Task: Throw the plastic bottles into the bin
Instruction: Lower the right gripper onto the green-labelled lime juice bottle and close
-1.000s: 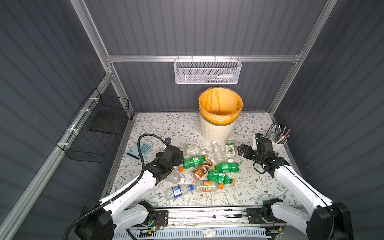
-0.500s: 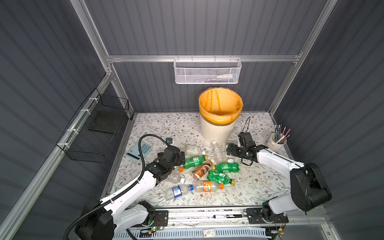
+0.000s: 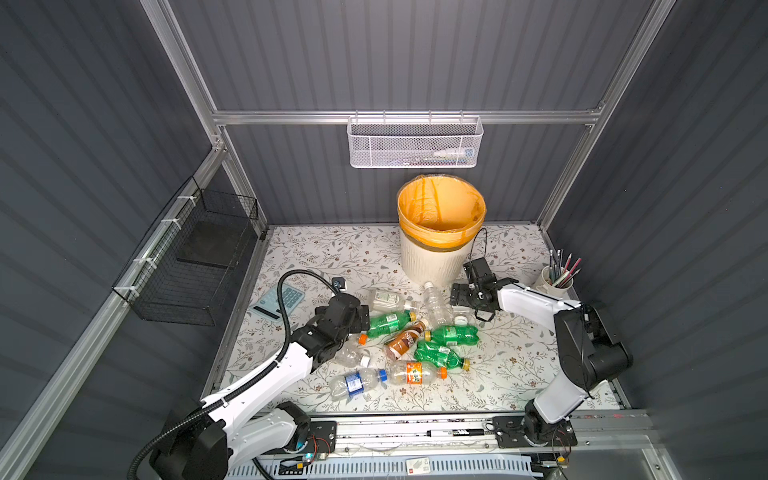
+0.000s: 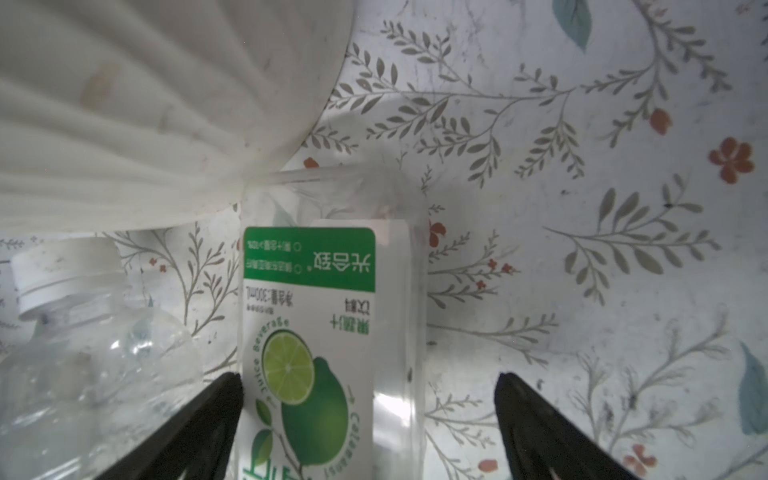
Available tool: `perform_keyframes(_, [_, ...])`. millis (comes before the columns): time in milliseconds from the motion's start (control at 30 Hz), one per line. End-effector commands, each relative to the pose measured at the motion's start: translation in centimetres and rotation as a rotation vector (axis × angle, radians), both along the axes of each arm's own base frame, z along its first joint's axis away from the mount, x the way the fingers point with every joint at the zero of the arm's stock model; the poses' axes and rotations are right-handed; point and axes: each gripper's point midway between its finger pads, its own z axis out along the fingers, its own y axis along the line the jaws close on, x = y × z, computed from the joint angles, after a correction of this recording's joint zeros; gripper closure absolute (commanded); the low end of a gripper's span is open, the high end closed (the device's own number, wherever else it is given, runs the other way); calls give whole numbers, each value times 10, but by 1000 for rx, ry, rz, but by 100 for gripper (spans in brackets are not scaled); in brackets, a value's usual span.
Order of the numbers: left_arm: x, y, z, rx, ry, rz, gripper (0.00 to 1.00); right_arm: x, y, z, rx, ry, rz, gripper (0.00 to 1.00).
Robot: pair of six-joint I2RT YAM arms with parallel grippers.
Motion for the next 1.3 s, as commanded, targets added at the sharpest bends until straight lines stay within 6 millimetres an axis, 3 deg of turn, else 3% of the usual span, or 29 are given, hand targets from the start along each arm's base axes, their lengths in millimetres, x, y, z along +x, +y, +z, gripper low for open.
perform_keyframes(0, [1,4,2,15,-18,10,0,-3,-15,-7,-50,38,-27,11])
perform_keyframes(167, [1,7,0,24,-21,16,0,-5,-35,-5,-32,31,-72,18])
perform_keyframes(467, [3,3,-4,20,-15,10,0,-21,-76,-3,9,28,-159,16])
perform_keyframes(567, [4,1,-4,16,-15,5,0,-23,-78,5,1,16,-158,8])
perform_keyframes(767, [4,0,-7,11,-8,3,0,-23,-76,11,17,11,-159,2])
perform_keyframes(933, [4,0,-8,8,-5,2,0,-18,-63,6,61,16,-155,2])
perform_keyframes(1267, [1,4,-5,18,-13,12,0,-10,-64,-15,21,97,-154,6])
